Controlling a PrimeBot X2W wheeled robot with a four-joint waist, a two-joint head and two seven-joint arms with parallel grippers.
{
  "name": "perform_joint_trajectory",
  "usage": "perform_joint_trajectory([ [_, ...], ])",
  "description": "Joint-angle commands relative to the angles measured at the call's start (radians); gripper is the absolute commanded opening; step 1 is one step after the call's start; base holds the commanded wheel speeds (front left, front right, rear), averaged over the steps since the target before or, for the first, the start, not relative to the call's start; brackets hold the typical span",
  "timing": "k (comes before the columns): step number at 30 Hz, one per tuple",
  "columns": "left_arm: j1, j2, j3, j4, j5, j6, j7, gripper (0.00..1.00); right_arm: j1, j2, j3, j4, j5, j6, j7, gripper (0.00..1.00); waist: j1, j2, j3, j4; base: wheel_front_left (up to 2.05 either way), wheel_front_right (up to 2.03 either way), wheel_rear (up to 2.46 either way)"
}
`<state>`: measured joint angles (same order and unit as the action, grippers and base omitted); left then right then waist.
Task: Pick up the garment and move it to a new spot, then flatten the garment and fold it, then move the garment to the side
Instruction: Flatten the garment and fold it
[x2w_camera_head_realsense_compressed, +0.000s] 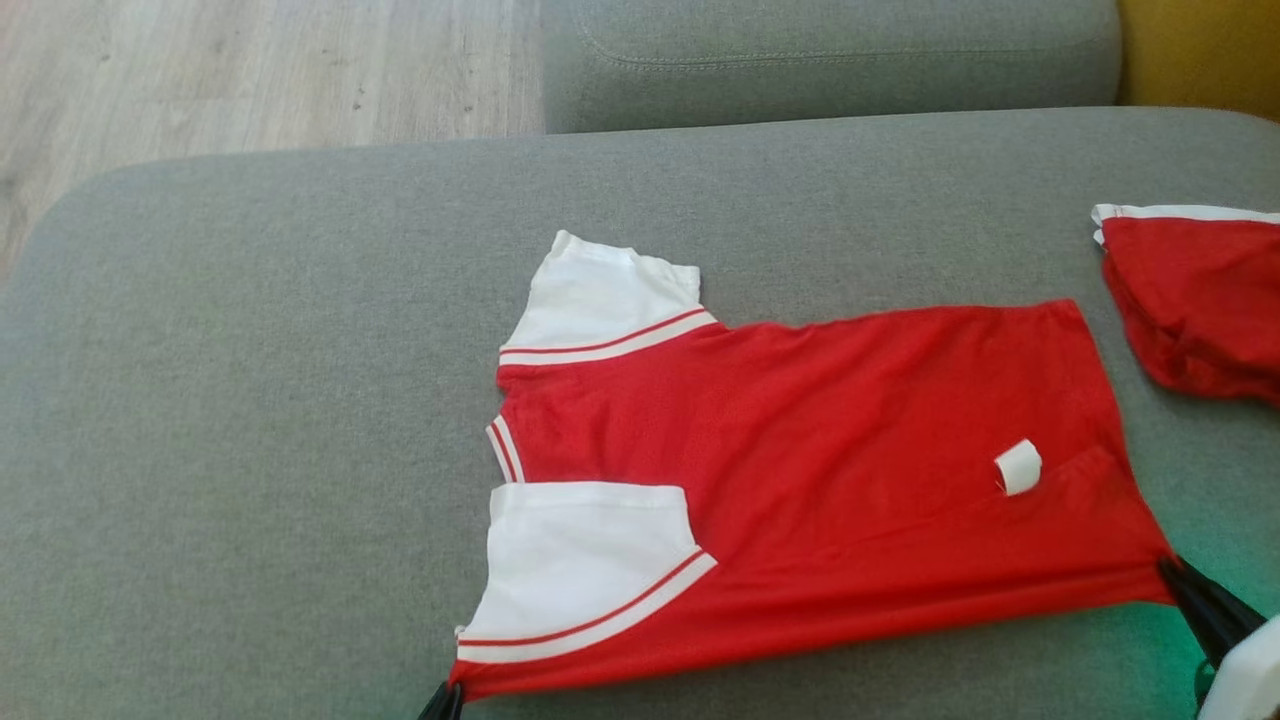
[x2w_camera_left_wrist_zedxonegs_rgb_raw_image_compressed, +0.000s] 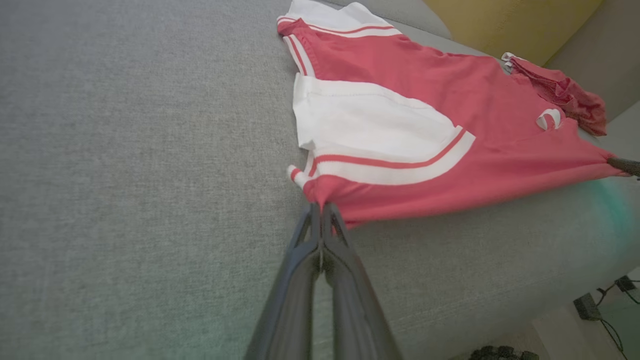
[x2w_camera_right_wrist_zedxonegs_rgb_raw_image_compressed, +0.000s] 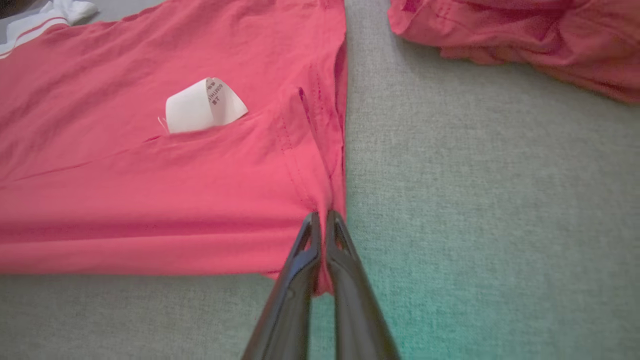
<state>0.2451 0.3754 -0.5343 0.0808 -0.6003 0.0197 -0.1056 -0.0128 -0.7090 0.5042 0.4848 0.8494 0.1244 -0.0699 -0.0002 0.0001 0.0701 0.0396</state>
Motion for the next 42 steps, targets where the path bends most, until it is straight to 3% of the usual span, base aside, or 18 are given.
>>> perform_joint_trajectory([
  [1,-0.029,0.022,0.035,-0.03,-0.003,0.022,0.0,0.0,0.012,-0.046,-0.032,-0.009,-0.016,0.006,0.0,0.0,0.0002,-0.0001,0.002,0.003,0.0,0.0,0.0],
  [2,-0.033,0.017,0.034,-0.032,-0.003,0.027,0.003,0.44,0.018,-0.04,-0.045,-0.008,-0.02,0.006,0.006,0.49,0.0002,-0.0001,0.004,0.004,0.0,0.0,0.0],
  [3,-0.039,0.011,0.033,-0.033,-0.003,0.033,0.008,1.0,0.022,-0.033,-0.06,-0.008,-0.025,0.006,0.008,1.0,0.0002,-0.0001,0.006,0.005,0.0,0.0,0.0],
  [7,-0.063,0.011,0.031,-0.049,0.011,0.05,0.024,1.0,0.031,-0.024,-0.103,-0.034,-0.042,0.006,0.01,1.0,0.0002,-0.0001,0.02,0.001,0.0,0.0,0.0],
  [12,-0.135,0.08,0.088,-0.144,0.022,0.07,0.069,1.0,0.035,-0.022,-0.198,-0.118,-0.101,0.006,-0.019,1.0,0.0002,-0.0001,0.07,-0.02,0.0,0.0,0.0],
  [16,-0.309,0.153,0.153,-0.239,0.016,0.047,0.151,1.0,0.024,0.006,-0.265,-0.208,-0.156,0.006,-0.035,1.0,0.0002,-0.0001,0.137,-0.042,0.0,0.0,0.0],
  [18,-0.438,0.157,0.167,-0.242,-0.008,0.021,0.21,1.0,0.008,0.023,-0.283,-0.254,-0.186,0.006,-0.027,1.0,0.0002,-0.0001,0.178,-0.059,0.0,0.0,0.0],
  [23,-0.79,0.138,0.127,-0.086,-0.064,-0.081,0.406,1.0,-0.046,0.057,-0.297,-0.354,-0.239,0.006,0.006,1.0,0.0002,-0.0001,0.281,-0.117,0.0,0.0,0.0],
  [26,-0.964,0.124,0.092,0.041,-0.105,-0.114,0.547,1.0,-0.083,0.069,-0.293,-0.395,-0.259,0.006,0.021,1.0,0.0002,-0.0001,0.333,-0.165,0.0,0.0,0.0],
  [34,-1.201,0.157,0.005,0.278,-0.117,-0.14,0.808,1.0,-0.118,0.1,-0.303,-0.388,-0.275,0.006,0.006,1.0,0.0002,-0.0001,0.404,-0.248,0.0,0.0,0.0],
  [42,-1.252,0.218,-0.055,0.359,-0.096,-0.147,0.873,1.0,-0.144,0.116,-0.288,-0.361,-0.275,0.006,-0.016,1.0,0.0002,-0.0001,0.422,-0.274,0.0,0.0,0.0],
])
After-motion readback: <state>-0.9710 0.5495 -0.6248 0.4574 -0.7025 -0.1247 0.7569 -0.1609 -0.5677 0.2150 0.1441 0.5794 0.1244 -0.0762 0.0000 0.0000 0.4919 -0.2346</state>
